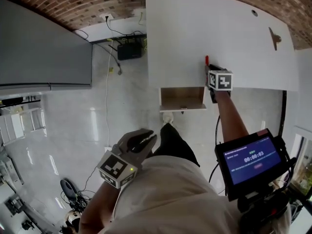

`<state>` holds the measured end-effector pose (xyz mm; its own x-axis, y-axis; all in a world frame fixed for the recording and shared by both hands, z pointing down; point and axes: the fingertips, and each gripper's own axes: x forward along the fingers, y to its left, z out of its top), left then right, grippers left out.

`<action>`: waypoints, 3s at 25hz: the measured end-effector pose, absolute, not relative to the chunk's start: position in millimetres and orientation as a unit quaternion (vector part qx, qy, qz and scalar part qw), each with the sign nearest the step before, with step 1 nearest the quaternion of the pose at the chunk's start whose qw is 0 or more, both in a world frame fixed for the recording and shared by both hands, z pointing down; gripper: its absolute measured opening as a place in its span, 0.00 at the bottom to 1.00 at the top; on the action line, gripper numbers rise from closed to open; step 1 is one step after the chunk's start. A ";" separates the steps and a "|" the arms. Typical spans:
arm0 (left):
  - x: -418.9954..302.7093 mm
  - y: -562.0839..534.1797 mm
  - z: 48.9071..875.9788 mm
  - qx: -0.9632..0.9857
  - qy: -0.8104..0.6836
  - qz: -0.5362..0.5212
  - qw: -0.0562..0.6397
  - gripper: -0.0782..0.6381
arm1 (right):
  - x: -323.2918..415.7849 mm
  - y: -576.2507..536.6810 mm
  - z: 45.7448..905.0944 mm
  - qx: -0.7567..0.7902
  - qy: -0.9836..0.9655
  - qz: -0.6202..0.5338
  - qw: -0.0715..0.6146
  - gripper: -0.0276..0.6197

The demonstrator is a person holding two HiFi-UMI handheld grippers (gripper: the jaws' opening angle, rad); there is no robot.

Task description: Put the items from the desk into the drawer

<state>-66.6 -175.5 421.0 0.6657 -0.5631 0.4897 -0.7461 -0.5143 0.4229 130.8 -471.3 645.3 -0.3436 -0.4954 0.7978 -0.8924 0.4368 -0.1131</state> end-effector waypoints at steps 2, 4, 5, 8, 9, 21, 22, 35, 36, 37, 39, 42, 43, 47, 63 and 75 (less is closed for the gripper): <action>-68.4 -175.1 419.5 0.855 -0.386 0.143 0.315 0.19 | 133.1 -468.7 647.6 0.454 -0.763 0.285 0.361 0.13; -70.6 -175.2 419.1 0.854 -0.386 0.139 0.320 0.19 | 135.0 -468.3 647.2 0.461 -0.756 0.283 0.368 0.13; -71.1 -174.7 419.4 0.853 -0.386 0.139 0.323 0.19 | 135.7 -468.3 646.7 0.464 -0.754 0.282 0.370 0.13; -69.9 -174.3 418.2 0.853 -0.380 0.139 0.328 0.19 | 136.8 -469.3 644.5 0.466 -0.752 0.282 0.371 0.11; -68.8 -174.6 417.4 0.854 -0.378 0.138 0.329 0.19 | 137.6 -469.4 643.3 0.467 -0.752 0.285 0.367 0.11; -75.3 -131.2 414.1 0.873 -0.337 0.137 0.324 0.19 | 124.4 -370.7 617.5 0.484 -0.759 0.342 0.269 0.11; -76.2 -124.0 415.2 0.876 -0.332 0.138 0.323 0.19 | 124.1 -357.6 618.1 0.486 -0.758 0.342 0.266 0.11; -109.9 -56.8 451.9 0.875 -0.299 0.159 0.345 0.18 | 94.2 -274.3 707.3 0.483 -0.733 0.387 0.283 0.11; -111.4 -58.2 455.1 0.875 -0.300 0.157 0.346 0.18 | 90.7 -280.8 718.6 0.484 -0.730 0.390 0.285 0.11; -112.0 -59.7 457.6 0.875 -0.301 0.156 0.345 0.18 | 87.4 -287.6 729.6 0.484 -0.728 0.392 0.286 0.11; -110.6 -60.7 462.4 0.876 -0.301 0.159 0.342 0.19 | 82.7 -299.7 749.5 0.487 -0.723 0.399 0.284 0.11; -108.0 -64.7 471.4 0.874 -0.307 0.160 0.341 0.19 | 77.1 -318.6 777.5 0.489 -0.720 0.403 0.283 0.11; -107.5 -68.2 474.6 0.873 -0.308 0.160 0.342 0.19 | 75.3 -326.1 787.1 0.487 -0.721 0.402 0.285 0.11; -104.1 -80.4 485.6 0.868 -0.316 0.163 0.348 0.19 | 73.7 -350.2 818.7 0.480 -0.722 0.399 0.299 0.11; -81.3 -94.5 527.0 0.864 -0.298 0.165 0.370 0.18 | 61.4 -370.7 899.8 0.427 -0.728 0.401 0.355 0.11; -78.7 -99.6 523.8 0.871 -0.294 0.157 0.361 0.18 | 58.2 -349.5 882.3 0.394 -0.745 0.387 0.374 0.13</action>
